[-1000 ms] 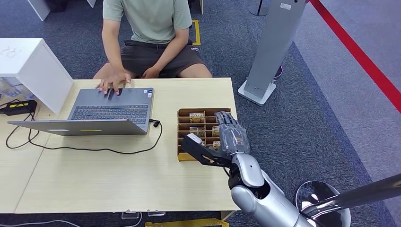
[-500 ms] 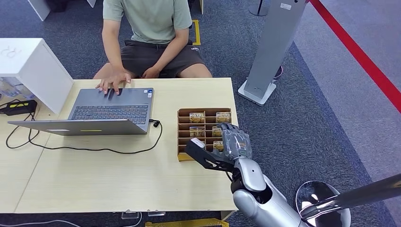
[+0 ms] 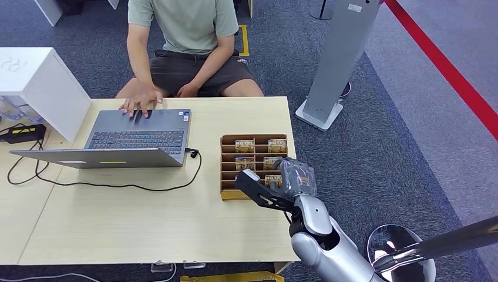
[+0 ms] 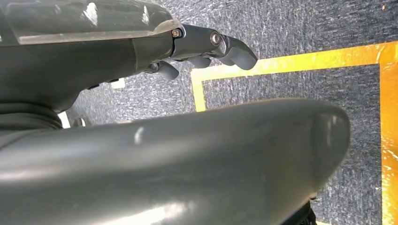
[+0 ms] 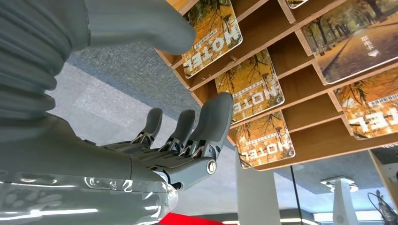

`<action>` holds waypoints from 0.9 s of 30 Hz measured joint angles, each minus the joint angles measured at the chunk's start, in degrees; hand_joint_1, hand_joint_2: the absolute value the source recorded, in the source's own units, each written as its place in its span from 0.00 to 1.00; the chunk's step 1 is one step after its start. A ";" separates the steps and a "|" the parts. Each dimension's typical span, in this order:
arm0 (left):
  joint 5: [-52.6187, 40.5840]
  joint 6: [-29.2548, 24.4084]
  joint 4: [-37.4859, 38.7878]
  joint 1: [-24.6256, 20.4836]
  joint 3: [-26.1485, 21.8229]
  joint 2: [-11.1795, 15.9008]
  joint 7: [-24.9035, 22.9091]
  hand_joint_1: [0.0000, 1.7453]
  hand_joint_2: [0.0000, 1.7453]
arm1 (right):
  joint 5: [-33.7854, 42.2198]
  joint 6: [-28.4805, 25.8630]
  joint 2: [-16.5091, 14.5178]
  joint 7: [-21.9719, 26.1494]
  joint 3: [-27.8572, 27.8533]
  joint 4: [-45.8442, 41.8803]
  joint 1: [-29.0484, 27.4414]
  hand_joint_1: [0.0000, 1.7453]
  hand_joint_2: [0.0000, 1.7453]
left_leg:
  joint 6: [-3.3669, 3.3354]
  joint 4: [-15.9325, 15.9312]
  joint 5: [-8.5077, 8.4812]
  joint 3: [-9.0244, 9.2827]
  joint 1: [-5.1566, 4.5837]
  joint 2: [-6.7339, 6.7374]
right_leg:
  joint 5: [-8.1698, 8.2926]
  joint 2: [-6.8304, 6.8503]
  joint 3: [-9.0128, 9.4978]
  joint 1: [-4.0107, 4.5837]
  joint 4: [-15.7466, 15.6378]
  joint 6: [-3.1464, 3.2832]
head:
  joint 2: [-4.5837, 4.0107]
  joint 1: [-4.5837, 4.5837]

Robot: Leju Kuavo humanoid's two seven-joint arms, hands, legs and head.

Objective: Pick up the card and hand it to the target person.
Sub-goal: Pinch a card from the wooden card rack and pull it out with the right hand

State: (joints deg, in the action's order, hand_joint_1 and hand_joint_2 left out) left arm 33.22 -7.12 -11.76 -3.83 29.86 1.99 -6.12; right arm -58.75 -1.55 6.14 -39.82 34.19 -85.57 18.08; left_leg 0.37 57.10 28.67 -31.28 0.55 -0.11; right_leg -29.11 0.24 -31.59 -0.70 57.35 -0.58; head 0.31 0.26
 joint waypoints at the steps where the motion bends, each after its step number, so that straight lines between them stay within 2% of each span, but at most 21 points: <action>1: 0.00 0.02 0.00 0.00 0.09 0.00 0.00 0.00 0.00 | 0.00 0.00 -0.02 0.00 -0.04 0.18 0.00 0.43 1.00 | 0.00 0.00 0.00 0.00 0.00 0.00 | 0.00 0.00 0.00 0.00 0.00 0.00 | 0.00 -0.01; 5: 0.04 0.07 0.00 -0.01 0.50 0.00 0.00 0.00 0.00 | -0.01 0.01 -0.06 0.00 -0.21 0.80 0.00 0.42 1.00 | 0.00 0.00 0.00 0.00 0.00 0.00 | 0.00 0.00 0.00 0.00 0.00 0.00 | 0.00 0.00; 17: 0.25 0.11 0.00 -0.03 0.96 0.07 -0.13 0.00 0.00 | -0.09 0.39 -0.34 0.00 -0.25 1.70 -0.12 0.45 1.00 | 0.00 0.00 0.00 0.00 0.00 0.00 | 0.00 0.00 0.00 0.00 0.00 0.00 | 0.00 0.01; 24: 0.51 0.16 0.00 -0.04 0.98 0.07 -0.24 0.00 0.00 | -0.10 0.39 -0.34 0.00 -0.26 1.84 -0.32 0.52 1.00 | 0.00 0.00 0.00 0.00 0.00 0.00 | 0.00 0.00 0.00 0.00 0.00 0.00 | 0.00 0.01; 27: 0.58 0.16 0.00 -0.04 0.99 0.07 -0.24 0.00 0.00 | -0.22 0.43 -0.34 0.00 -0.28 1.84 -0.43 0.51 1.00 | 0.00 0.00 0.00 0.00 0.00 0.00 | 0.00 0.00 0.00 0.00 0.00 0.00 | 0.00 0.00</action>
State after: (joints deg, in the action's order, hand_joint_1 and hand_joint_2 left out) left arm 33.81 -6.96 -11.76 -3.87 30.85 2.05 -6.36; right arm -58.98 -1.13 5.79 -39.82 33.91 -83.73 17.65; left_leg 0.37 57.10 28.67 -31.27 0.55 -0.11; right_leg -29.11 0.24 -31.59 -0.70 57.35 -0.58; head 0.31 0.26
